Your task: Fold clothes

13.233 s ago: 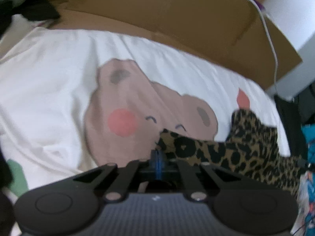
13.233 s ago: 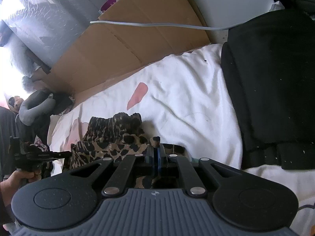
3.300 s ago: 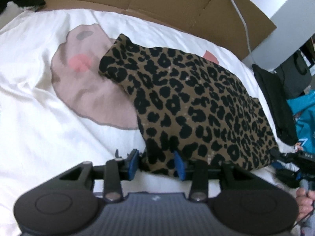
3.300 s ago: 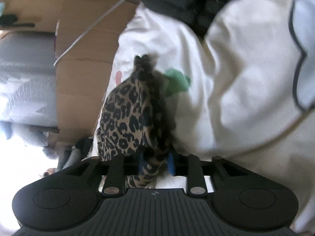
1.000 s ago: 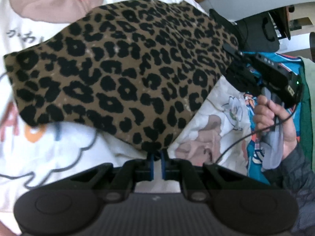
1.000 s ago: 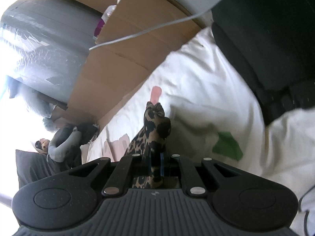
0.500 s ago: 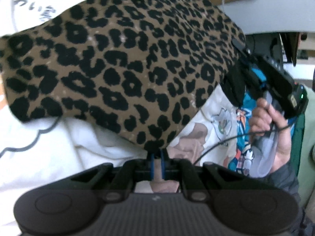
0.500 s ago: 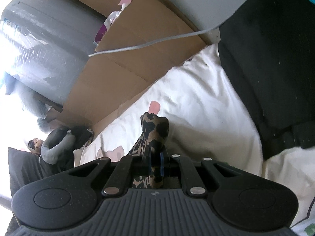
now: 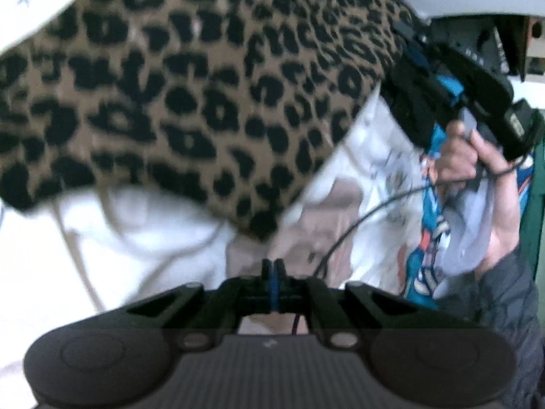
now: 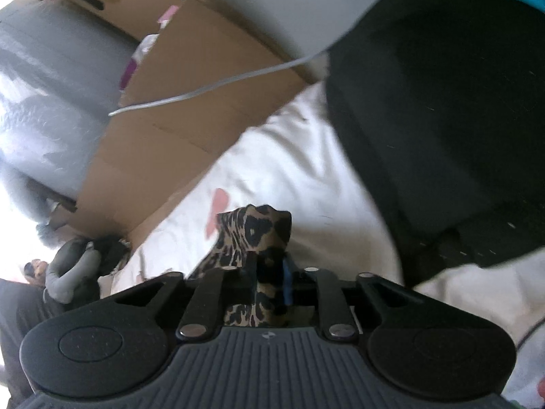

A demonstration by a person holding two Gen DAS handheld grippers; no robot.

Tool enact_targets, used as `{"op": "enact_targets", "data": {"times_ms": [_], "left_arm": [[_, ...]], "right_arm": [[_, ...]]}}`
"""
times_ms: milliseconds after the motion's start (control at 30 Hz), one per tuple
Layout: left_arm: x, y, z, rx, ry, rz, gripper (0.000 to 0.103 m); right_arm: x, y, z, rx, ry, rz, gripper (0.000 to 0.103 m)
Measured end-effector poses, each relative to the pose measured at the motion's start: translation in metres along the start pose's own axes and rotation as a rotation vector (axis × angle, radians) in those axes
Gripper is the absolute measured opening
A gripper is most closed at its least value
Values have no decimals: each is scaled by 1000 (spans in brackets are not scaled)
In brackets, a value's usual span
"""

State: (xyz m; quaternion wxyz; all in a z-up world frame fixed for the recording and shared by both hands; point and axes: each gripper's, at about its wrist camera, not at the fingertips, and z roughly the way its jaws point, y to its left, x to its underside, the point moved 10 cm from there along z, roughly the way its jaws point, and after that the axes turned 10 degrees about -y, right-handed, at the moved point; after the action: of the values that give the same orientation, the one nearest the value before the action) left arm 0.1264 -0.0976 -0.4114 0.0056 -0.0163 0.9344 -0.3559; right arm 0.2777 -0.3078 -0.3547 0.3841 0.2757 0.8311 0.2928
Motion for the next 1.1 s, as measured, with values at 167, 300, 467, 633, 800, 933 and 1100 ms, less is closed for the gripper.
{"op": "enact_targets", "data": {"times_ms": [167, 300, 467, 633, 800, 933, 1100], "left_arm": [[-6, -3, -14, 0, -18, 68, 1], [-28, -13, -31, -16, -70, 130, 8], [-53, -32, -49, -19, -112, 171, 15], [-99, -43, -58, -53, -228, 243, 17], [-143, -40, -72, -109, -328, 293, 19], [-166, -36, -75, -172, -413, 366, 23], [-179, -36, -75, -199, -452, 444, 24]], "right_arm": [[16, -23, -14, -9, 14, 78, 39], [38, -33, -19, 3, 47, 119, 40], [61, -41, -22, 2, 86, 159, 41], [74, -41, -20, -6, 106, 182, 41], [79, -38, -18, -14, 108, 199, 41], [79, -37, -17, -14, 110, 204, 40], [78, -38, -16, -17, 105, 206, 40]]}}
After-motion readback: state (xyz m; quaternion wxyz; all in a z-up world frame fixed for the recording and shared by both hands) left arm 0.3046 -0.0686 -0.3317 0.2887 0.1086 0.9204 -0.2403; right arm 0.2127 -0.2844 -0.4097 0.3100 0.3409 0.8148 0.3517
